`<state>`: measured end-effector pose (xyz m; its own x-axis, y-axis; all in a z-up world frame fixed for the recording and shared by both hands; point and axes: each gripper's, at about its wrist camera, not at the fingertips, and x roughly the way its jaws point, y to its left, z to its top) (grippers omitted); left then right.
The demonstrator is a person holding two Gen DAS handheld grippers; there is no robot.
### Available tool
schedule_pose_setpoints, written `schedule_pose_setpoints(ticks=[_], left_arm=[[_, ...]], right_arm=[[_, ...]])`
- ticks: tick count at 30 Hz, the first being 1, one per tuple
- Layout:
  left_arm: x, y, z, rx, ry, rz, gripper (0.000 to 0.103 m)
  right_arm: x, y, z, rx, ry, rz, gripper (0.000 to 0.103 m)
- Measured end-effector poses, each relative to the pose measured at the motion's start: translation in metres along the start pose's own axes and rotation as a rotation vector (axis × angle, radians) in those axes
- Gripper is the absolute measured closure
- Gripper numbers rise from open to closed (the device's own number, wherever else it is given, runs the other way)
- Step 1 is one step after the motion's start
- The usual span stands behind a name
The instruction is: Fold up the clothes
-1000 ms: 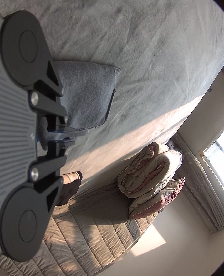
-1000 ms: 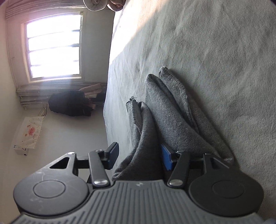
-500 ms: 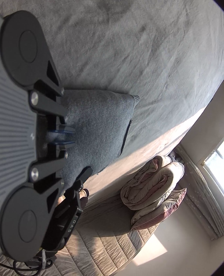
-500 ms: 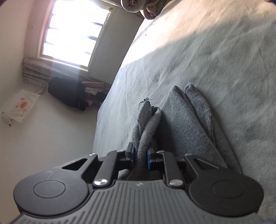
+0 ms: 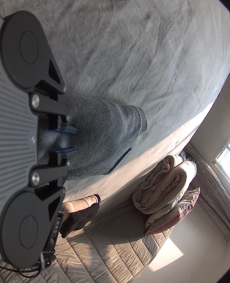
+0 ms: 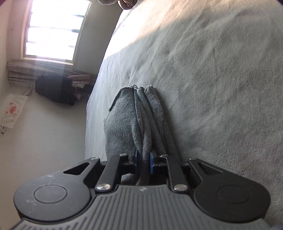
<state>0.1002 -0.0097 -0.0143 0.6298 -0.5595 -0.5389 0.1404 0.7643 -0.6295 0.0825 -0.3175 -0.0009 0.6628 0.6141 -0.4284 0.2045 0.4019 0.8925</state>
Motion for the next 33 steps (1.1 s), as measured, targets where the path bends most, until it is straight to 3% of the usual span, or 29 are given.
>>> schedule_pose_setpoints(ticks=[3,7,12,17,18,21,26,30,33], left_arm=[[0.001,-0.005,-0.001,0.032,0.013,-0.03,0.08],[0.003,-0.017,-0.014,0.112,0.013,-0.128,0.08],[0.017,-0.022,-0.034,0.137,0.04,-0.226,0.08],[0.03,-0.02,-0.047,0.181,0.086,-0.233,0.086],[0.028,-0.019,-0.046,0.18,0.096,-0.236,0.086],[0.019,-0.02,-0.038,0.204,0.128,-0.245,0.081],[-0.005,-0.018,-0.021,0.227,0.11,-0.251,0.058],[-0.017,-0.01,-0.01,0.204,0.057,-0.253,0.057],[-0.008,-0.01,-0.01,0.214,0.046,-0.269,0.059]], right_arm=[[-0.012,0.012,0.006,-0.018,-0.07,0.015,0.081],[-0.017,0.031,0.005,-0.086,-0.136,0.057,0.078],[-0.01,0.052,-0.003,-0.2,-0.108,0.134,0.078],[0.025,0.046,-0.009,-0.276,-0.082,-0.077,0.076],[0.026,0.039,-0.011,-0.267,-0.09,-0.074,0.081],[0.02,0.031,-0.007,-0.199,-0.105,-0.027,0.08],[-0.001,0.037,-0.001,-0.196,-0.168,-0.049,0.063],[-0.007,0.045,0.001,-0.203,-0.192,-0.009,0.061],[-0.004,0.061,-0.007,-0.315,-0.233,-0.066,0.061]])
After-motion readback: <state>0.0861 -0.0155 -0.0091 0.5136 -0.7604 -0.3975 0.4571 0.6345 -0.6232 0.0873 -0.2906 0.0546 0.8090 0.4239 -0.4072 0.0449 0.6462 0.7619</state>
